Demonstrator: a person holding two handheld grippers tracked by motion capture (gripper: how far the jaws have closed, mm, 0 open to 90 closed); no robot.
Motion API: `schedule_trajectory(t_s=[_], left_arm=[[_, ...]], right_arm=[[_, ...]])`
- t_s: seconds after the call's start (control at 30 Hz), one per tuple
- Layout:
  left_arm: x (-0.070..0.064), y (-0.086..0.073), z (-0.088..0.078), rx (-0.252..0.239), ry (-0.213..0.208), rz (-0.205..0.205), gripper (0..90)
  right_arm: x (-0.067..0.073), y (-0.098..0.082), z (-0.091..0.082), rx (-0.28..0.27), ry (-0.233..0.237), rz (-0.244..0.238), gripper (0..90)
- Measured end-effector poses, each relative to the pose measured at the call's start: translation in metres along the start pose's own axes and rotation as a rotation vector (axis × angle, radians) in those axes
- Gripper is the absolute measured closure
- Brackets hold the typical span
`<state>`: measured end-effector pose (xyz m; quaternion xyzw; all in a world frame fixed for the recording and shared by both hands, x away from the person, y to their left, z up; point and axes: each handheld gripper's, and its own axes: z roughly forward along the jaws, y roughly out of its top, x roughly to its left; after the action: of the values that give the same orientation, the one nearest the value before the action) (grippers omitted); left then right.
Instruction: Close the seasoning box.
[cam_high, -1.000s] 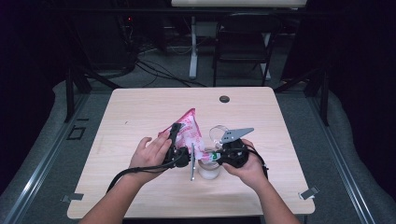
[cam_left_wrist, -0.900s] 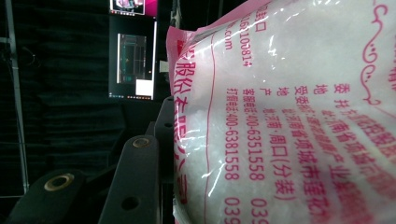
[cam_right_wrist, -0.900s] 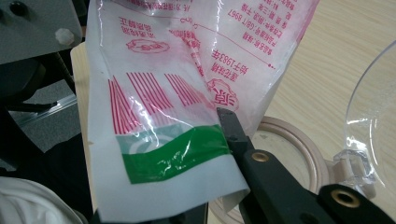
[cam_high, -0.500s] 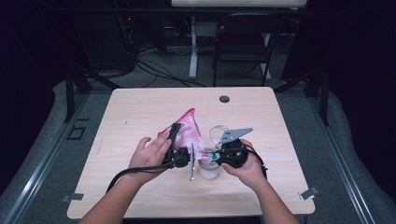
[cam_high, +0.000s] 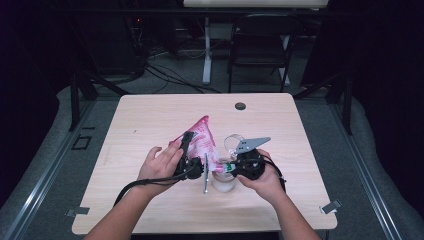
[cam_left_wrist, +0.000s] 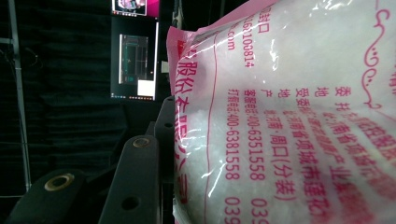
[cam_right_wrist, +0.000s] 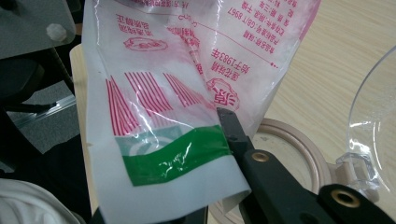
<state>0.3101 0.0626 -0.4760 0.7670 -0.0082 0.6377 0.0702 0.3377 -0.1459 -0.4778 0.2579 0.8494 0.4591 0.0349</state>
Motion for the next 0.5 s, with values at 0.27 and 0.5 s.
schedule_trajectory(t_s=[0.27, 0.5], left_arm=[[0.0004, -0.0001, -0.0003, 0.002, -0.001, 0.000, 62.2], [0.0004, -0.0001, -0.0001, -0.001, -0.001, -0.005, 62.2]], right_arm=[[0.0004, 0.0001, 0.0001, 0.001, -0.001, -0.003, 90.0], [0.0004, 0.0001, 0.0002, 0.000, -0.002, -0.003, 90.0]])
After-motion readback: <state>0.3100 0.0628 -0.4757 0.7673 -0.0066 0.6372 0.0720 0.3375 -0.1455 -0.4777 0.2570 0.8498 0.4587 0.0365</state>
